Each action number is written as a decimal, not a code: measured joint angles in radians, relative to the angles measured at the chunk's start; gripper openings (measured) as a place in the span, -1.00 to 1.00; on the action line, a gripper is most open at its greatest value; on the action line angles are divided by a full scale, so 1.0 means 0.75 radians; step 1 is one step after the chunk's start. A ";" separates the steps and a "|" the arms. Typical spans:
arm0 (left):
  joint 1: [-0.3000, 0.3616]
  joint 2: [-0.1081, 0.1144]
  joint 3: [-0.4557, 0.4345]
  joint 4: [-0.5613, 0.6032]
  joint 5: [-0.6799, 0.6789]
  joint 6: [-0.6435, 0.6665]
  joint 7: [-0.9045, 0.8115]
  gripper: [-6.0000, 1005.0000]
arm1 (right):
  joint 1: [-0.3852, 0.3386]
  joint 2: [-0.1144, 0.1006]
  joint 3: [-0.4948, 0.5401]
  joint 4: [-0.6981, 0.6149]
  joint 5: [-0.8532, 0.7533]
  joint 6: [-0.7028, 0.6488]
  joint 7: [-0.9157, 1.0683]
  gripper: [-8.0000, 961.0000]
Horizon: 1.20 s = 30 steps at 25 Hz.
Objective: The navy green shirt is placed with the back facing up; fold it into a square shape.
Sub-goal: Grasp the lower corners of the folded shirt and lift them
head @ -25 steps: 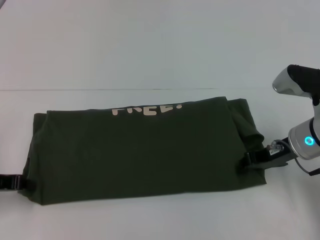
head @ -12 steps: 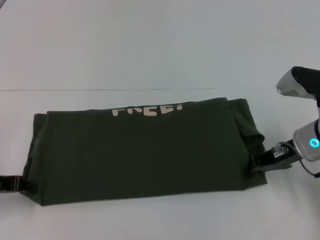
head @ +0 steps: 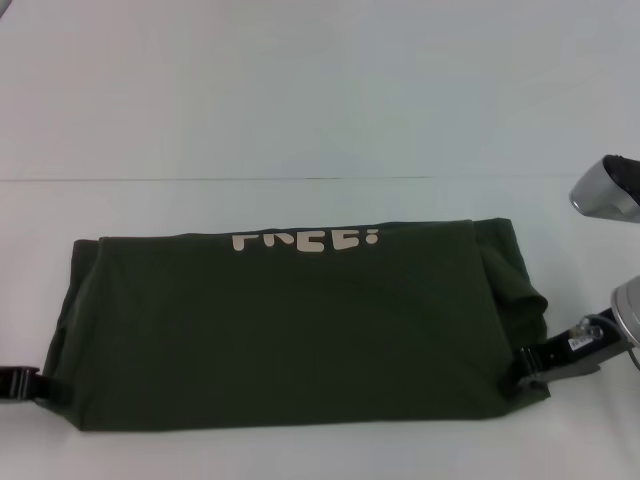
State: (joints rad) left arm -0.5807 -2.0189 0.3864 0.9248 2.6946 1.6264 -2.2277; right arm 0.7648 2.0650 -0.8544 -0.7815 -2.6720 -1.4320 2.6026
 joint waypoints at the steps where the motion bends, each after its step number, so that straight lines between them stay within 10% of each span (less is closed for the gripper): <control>1: 0.000 0.000 0.000 0.002 0.006 0.013 0.000 -0.98 | -0.011 0.000 0.000 -0.014 0.010 -0.027 -0.006 -0.96; 30: 0.019 0.013 -0.015 0.056 0.147 0.394 0.010 -0.98 | -0.163 -0.018 0.038 -0.032 0.070 -0.326 -0.212 -0.96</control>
State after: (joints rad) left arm -0.5664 -2.0094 0.3749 0.9664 2.8048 1.9219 -2.2203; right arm 0.6427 2.0514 -0.8257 -0.8054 -2.6198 -1.6768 2.4437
